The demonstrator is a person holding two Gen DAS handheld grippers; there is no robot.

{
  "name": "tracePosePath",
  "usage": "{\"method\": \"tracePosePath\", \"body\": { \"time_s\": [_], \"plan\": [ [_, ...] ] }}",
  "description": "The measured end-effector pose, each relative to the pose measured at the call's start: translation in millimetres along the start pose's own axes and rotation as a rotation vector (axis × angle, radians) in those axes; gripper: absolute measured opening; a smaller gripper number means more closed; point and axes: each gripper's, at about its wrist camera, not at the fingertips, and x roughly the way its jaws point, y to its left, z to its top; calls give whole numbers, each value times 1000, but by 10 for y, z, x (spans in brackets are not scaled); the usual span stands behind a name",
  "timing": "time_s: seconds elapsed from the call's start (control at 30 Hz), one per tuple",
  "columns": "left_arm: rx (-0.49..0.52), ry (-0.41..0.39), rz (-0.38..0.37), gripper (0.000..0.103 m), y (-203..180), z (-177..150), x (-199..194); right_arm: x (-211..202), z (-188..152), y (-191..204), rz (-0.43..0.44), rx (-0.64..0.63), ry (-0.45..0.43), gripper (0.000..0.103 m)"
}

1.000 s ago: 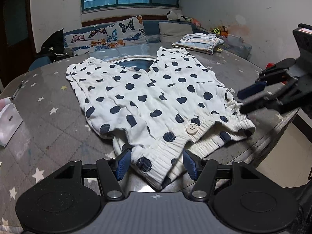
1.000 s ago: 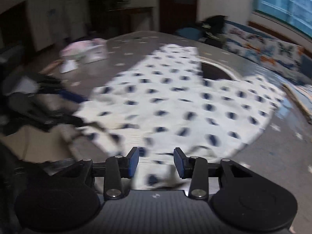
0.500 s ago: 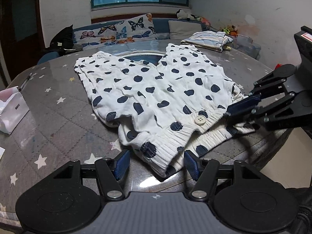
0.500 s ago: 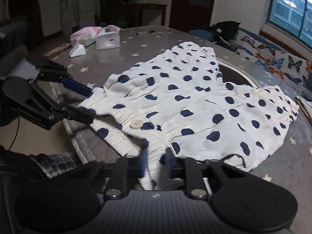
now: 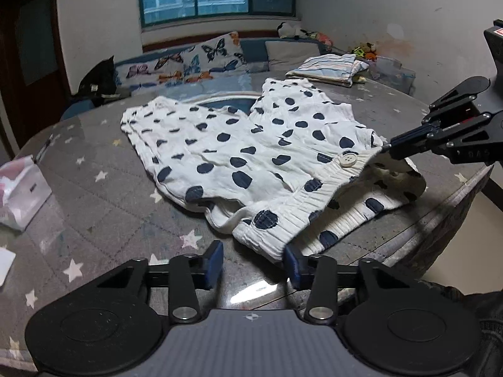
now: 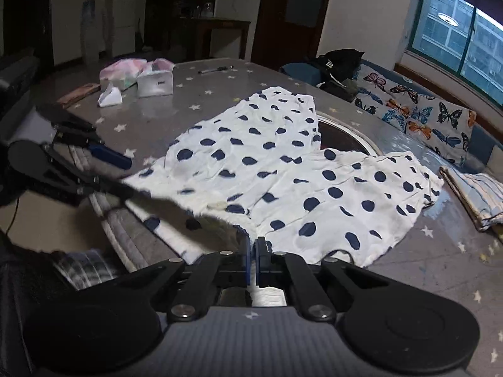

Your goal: Fold clothes

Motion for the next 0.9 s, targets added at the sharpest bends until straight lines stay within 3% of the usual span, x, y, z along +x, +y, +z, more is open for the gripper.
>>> {"method": "tracePosePath", "body": {
  "time_s": [0.1,0.2,0.37,0.6,0.67,0.77,0.9],
  "plan": [
    [11,-7,-8,31,1,-5,5,2,-67,58,8,-22,23,2],
    [37,-9,-12,15,-17,-19,13,51,-125,97,18,-29,46,2],
    [80,-53,11,8,28,19,-143,40,-121,167,81,-24,48,2],
    [114,20,-11,12,188,-32,-185,103,-182,174,194,9,83,8],
    [121,15,-31,15,244,-18,-242,25,-175,120,216,21,75,10],
    [109,2,-37,29,360,40,-320,-96,-138,-34,233,72,51,12],
    [67,-32,-63,33,501,152,-418,-109,-87,-247,206,150,18,20]
  ]
}}
